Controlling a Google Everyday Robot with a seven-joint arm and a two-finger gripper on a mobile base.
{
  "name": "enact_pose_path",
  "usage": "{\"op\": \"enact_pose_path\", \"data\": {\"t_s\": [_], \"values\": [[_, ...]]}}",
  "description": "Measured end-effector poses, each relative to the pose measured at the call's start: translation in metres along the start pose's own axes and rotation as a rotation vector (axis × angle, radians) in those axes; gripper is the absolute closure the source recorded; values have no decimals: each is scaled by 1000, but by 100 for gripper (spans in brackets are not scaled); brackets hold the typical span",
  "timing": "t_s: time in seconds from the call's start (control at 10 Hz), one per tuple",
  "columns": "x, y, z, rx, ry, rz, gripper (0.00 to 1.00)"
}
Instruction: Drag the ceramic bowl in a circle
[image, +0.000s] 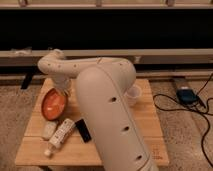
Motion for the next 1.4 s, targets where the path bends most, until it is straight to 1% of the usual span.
{"op": "enact_pose_path", "data": {"t_s": [0.1, 0.3, 0.4, 0.5, 0.6, 0.7, 0.8, 1.0, 1.1, 1.2, 1.3, 1.4], "values": [[22, -3, 5, -5, 4, -1, 100], [46, -1, 12, -10, 7, 4, 100], [64, 12, 13, -23, 16, 20, 100], [76, 21, 16, -35, 18, 34, 100], [85, 29, 19, -43, 15, 49, 100], [94, 47, 25, -63, 8, 75, 100], [96, 63, 30, -76, -4, 100, 100], [86, 93, 37, -102, -23, 144, 100], [75, 114, 41, -121, -35, 174, 100], [64, 130, 45, -135, -49, 196, 100], [55, 140, 47, -143, -59, 211, 100], [41, 155, 51, -155, -76, 230, 100]]}}
